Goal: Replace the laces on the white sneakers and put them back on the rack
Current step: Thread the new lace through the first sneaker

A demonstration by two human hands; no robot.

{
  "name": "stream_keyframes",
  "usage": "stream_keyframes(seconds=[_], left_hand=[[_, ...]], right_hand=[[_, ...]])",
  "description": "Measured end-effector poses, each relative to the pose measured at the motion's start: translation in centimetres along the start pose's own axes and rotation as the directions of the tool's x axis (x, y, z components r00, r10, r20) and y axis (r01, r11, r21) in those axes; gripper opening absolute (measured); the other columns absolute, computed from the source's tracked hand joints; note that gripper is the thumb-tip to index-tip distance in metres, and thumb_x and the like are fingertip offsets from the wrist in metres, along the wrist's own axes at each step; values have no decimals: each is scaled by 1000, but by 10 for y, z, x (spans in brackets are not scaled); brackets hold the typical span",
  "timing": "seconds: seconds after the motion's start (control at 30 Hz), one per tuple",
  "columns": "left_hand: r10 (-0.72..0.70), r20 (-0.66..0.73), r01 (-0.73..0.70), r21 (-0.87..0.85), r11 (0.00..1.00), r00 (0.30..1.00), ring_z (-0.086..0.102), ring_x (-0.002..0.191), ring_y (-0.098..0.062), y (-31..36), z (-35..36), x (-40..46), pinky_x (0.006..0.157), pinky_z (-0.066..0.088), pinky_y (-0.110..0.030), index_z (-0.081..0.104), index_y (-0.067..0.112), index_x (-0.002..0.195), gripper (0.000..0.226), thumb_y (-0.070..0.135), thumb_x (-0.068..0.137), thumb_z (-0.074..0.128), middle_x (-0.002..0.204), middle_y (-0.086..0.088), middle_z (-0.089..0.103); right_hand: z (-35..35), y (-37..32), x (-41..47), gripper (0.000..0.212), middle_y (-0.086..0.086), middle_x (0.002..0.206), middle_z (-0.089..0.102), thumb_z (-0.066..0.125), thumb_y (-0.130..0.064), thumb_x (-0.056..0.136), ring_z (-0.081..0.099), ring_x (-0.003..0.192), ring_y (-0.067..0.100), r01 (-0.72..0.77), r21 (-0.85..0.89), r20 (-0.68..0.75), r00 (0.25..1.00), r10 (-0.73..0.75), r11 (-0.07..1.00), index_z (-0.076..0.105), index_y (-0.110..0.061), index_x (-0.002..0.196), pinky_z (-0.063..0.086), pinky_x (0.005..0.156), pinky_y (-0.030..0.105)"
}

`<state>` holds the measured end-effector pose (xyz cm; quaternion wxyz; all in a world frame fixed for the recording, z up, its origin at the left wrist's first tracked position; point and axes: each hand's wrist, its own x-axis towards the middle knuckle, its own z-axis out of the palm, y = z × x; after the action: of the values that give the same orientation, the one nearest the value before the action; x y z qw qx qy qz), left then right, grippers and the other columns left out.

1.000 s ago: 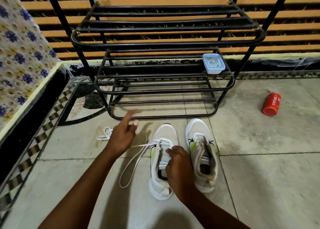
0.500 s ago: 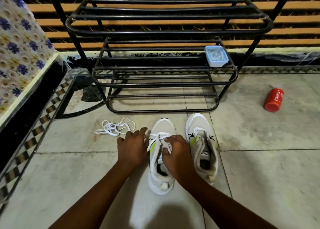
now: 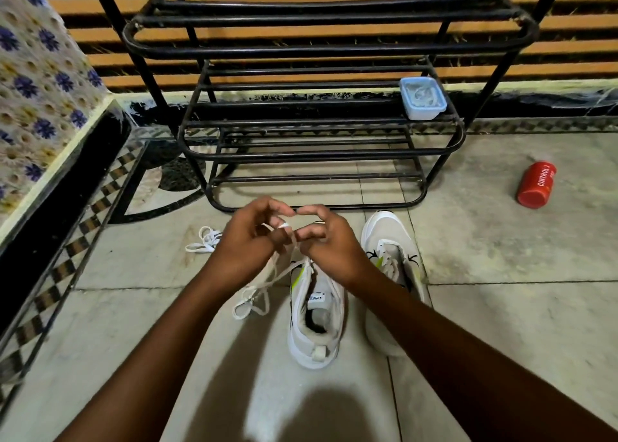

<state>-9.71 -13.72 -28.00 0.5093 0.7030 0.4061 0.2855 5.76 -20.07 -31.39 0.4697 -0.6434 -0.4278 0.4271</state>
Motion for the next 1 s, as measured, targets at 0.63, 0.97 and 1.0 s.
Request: stream_keyframes(seconds=[0.63, 0.97, 1.0], left_hand=[[-338, -291, 415, 269, 869, 895, 67, 79, -18, -120, -56, -30, 72, 43, -31, 77, 27, 71, 18, 20, 88, 81, 75, 4, 75], [-373, -364, 425, 73, 902, 854, 71, 86, -22, -106, -29, -29, 84, 51, -38, 80, 21, 74, 16, 19, 89, 79, 76, 3, 77], [-392, -357, 418, -4, 908, 848, 71, 87, -20, -101, -23, -26, 86, 51, -37, 80, 22, 72, 18, 17, 89, 79, 77, 3, 78]], right_hand=[[-45, -10, 20, 14, 6, 76, 68, 65, 2, 91, 60, 71, 17, -30, 412, -229, 964, 135, 911, 76, -6, 92, 47, 59, 27], [-37, 14, 18, 25, 7, 92, 71, 74, -5, 87, 68, 81, 13, 33, -39, -211, 977, -41, 999, 72, -9, 111, 59, 80, 37], [-35, 17, 13, 33, 4, 99, 70, 76, -6, 85, 69, 92, 17, 34, -173, -193, 979, -68, 984, 70, -11, 117, 57, 90, 38]])
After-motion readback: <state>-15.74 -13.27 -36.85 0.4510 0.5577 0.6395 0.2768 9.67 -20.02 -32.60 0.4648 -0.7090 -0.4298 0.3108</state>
